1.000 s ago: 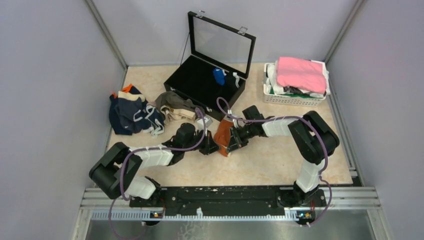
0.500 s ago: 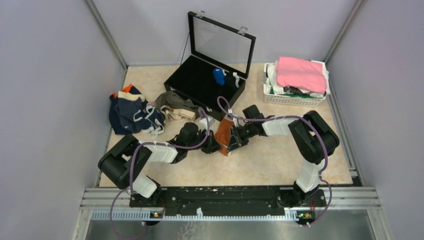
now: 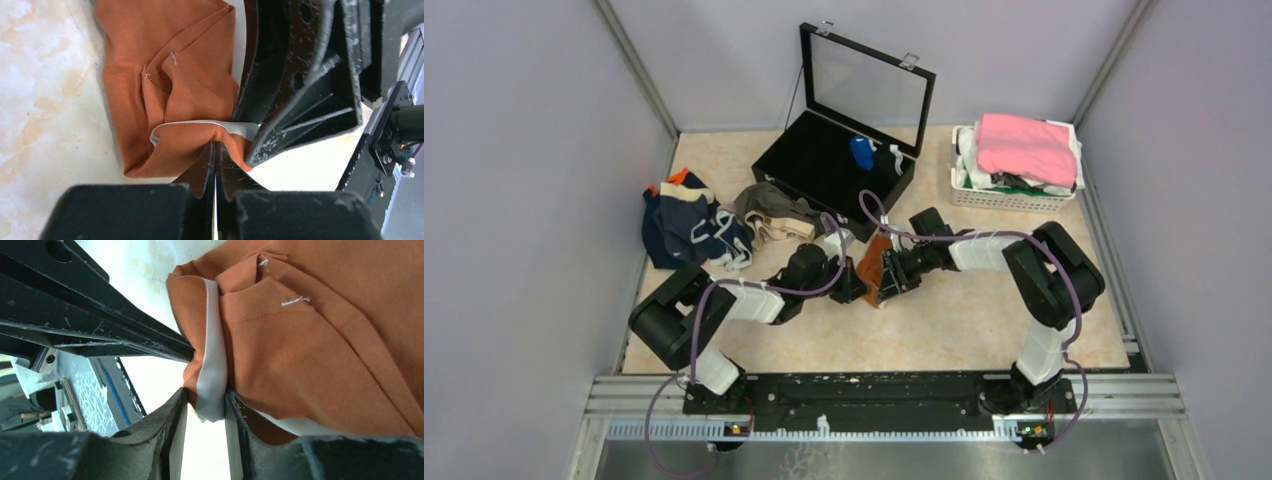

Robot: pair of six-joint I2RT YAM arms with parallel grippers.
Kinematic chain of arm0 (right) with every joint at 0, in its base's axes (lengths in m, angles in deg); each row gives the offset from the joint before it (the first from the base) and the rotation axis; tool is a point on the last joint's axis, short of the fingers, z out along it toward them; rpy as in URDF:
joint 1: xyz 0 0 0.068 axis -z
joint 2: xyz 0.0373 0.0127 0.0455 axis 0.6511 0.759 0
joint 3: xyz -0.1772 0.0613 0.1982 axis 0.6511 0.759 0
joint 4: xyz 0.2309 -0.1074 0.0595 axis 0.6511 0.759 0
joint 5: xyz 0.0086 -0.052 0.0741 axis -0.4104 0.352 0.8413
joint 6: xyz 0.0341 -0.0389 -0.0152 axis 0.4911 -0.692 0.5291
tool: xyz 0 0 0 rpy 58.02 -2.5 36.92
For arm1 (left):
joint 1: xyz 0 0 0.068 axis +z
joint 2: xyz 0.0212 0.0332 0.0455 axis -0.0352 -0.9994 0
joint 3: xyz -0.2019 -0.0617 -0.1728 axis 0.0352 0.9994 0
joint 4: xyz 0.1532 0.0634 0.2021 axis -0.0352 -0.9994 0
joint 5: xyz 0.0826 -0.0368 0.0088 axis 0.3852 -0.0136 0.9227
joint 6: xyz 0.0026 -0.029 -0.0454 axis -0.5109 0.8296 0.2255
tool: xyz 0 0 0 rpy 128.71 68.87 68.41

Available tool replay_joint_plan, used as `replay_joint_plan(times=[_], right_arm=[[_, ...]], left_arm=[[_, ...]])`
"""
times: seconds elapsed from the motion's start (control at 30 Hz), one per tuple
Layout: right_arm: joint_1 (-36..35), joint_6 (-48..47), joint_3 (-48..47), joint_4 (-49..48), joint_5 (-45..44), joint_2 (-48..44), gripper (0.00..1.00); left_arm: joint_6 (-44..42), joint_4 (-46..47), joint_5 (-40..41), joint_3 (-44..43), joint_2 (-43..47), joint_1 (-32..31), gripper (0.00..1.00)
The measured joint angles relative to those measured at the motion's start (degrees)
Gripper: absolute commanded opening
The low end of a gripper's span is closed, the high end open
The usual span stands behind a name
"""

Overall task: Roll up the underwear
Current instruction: Roll the underwear to the center of the board.

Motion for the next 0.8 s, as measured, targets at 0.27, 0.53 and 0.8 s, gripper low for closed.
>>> replay_joint_plan(times=[0.27, 0.53, 0.8], right_arm=[[0.17, -0.24, -0.42, 2.78, -3.82, -3.85, 0.48], [0.68, -1.95, -0.42, 7.91, -11.78, -10.34, 0.5], [0.7, -4.83, 7.23, 1.92, -21.59, -23.23, 0.5]], left_arm=[[0.96, 1.95, 2.73, -1.9, -2.84, -0.02, 0.0], [1.2, 1.51, 3.82, -5.29, -5.66, -0.02, 0.0], [1.68, -2.05, 4.63, -10.29, -8.74, 0.0, 0.0]])
